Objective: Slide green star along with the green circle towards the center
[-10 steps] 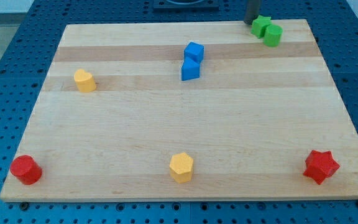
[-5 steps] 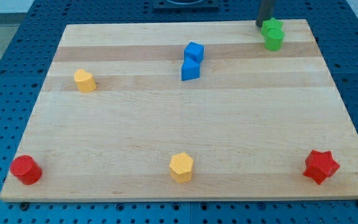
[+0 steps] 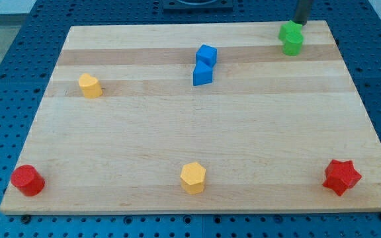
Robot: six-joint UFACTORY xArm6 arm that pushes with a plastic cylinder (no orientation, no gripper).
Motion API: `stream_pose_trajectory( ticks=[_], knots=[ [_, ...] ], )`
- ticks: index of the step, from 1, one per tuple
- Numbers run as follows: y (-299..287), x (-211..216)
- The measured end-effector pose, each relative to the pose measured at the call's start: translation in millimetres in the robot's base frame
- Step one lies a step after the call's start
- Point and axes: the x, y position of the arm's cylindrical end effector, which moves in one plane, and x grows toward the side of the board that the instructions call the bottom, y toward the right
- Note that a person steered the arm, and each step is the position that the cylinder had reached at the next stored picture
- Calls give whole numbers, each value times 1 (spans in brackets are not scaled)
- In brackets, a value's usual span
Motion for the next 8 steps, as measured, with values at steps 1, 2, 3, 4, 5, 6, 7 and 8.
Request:
stream_pose_trajectory(
  ticks=[1,2,3,4,5,6,7,8],
  knots=[
    [-6,27],
    [-21,46],
    [-50,52],
    [-82,61],
    [-74,69],
    [-74,70],
    [-58,71],
    [-57,87]
  ],
)
